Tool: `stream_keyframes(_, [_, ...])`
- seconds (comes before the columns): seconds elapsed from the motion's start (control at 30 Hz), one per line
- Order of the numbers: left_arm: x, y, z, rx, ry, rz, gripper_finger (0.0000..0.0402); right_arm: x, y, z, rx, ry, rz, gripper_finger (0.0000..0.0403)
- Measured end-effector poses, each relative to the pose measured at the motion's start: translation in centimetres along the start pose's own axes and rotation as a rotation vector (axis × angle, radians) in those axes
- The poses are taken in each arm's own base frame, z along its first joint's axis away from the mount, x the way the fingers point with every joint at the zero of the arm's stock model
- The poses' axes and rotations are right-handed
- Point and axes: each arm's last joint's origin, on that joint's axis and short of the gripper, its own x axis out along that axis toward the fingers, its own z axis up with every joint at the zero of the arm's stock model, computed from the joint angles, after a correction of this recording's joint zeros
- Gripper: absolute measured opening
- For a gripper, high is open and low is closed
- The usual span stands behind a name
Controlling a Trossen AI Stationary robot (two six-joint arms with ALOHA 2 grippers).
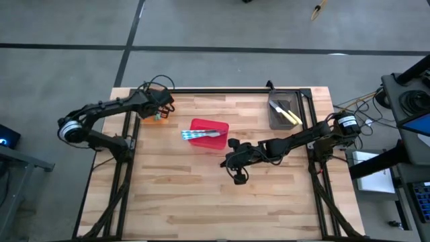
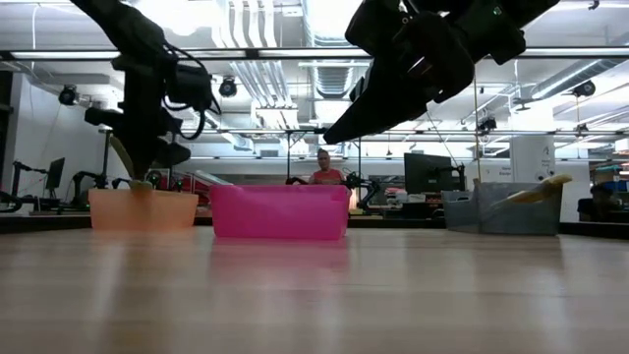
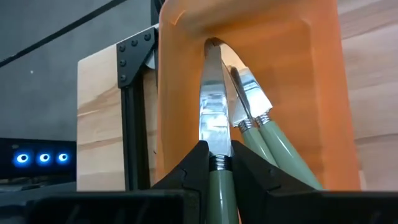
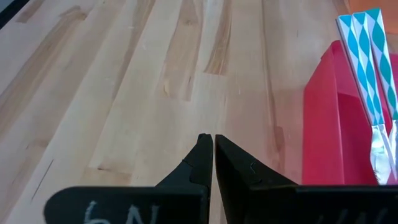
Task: Sort silverware by color (type)
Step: Put the green table knife into the orange bin, then return to Home Position
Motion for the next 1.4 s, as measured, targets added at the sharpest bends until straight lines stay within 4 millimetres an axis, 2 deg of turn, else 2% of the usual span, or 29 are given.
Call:
stream_keyframes(0.5, [2.3,-2.0,-0.1,0.055,0.035,0.071,0.0044,0.0,-0.1,0.0,0.010,0.000,-0.003,0.0009])
stream_keyframes(0.9, [1.8,-2.1,-0.1,0.048,0.023,0.050,0.0129,0.0,-0.1,0.0,0.006,0.000,-0.003,0.0009])
stream_keyframes(1.13, [-1.0,-2.2,-0.9,0.097,-0.066,-0.030,0.0149,0.0,-0.1,0.0,0.006,0.000,-0.007,0.0009])
stream_keyframes(1.33, [-6.0,-2.0,-2.9,0.180,-0.223,-0.198,0.0151,0.0,-0.7,0.0,0.005,0.003,-0.030,0.0009])
stream_keyframes(1.4, [-7.9,-2.0,-4.1,0.241,-0.290,-0.279,0.0151,0.0,-1.2,-0.1,-0.060,0.013,-0.087,0.0009])
